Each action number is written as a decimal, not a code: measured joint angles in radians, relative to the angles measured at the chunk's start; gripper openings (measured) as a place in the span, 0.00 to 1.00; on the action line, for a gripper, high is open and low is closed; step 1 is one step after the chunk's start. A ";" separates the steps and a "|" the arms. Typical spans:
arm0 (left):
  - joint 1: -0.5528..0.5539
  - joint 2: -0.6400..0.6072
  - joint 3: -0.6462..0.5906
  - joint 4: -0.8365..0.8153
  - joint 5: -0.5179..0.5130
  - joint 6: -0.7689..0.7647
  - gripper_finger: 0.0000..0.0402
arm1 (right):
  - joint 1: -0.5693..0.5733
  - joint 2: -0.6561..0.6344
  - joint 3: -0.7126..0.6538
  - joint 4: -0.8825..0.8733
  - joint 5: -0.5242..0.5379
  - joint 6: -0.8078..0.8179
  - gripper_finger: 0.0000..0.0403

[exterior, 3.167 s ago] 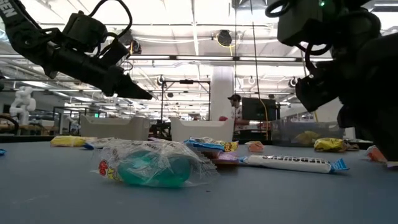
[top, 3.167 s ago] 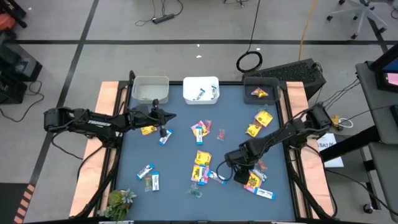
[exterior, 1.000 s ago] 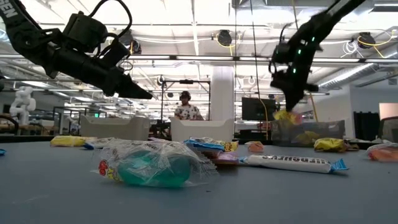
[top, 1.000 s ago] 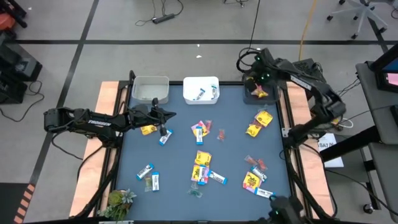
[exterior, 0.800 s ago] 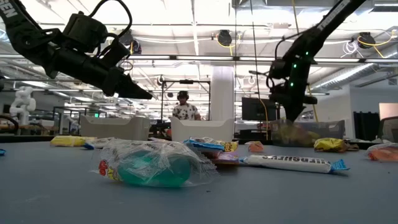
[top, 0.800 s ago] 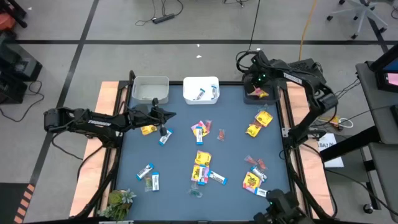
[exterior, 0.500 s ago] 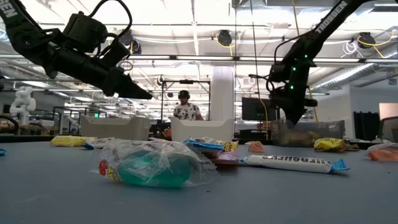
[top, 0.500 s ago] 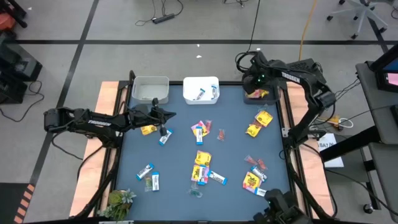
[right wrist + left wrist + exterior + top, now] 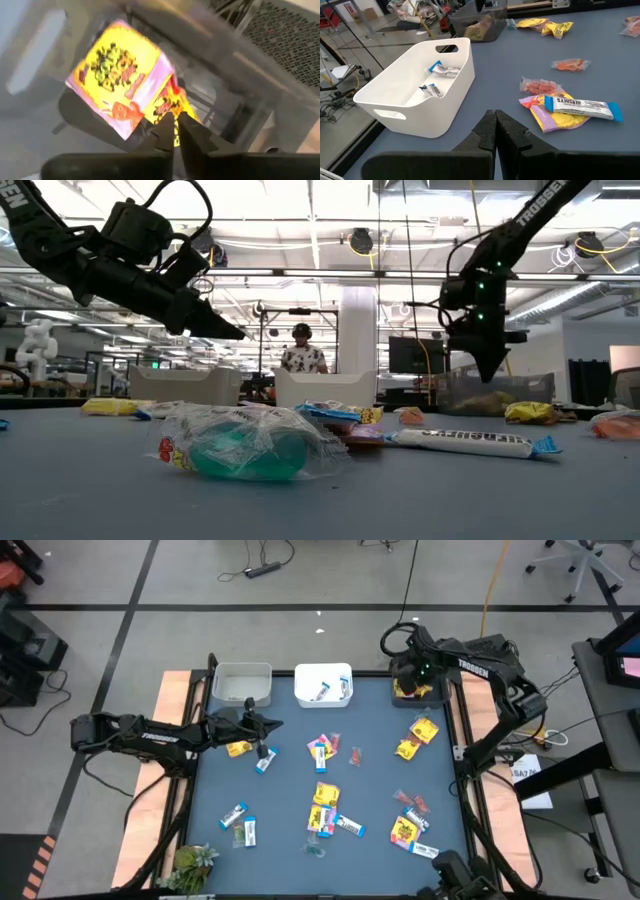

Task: Sort candy
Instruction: Put the white chocolate into the white bin

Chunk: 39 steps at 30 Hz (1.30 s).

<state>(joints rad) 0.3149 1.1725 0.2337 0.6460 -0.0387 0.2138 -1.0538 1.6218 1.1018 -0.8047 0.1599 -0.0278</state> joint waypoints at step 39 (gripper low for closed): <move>-0.172 -0.214 0.258 -0.858 0.062 -0.072 0.02 | 0.406 -0.372 -0.368 0.770 -0.060 -0.002 0.00</move>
<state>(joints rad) 0.1432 0.9585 0.4920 -0.2117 0.0232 0.1417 -0.6477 1.2501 0.7340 -0.0345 0.0995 -0.0300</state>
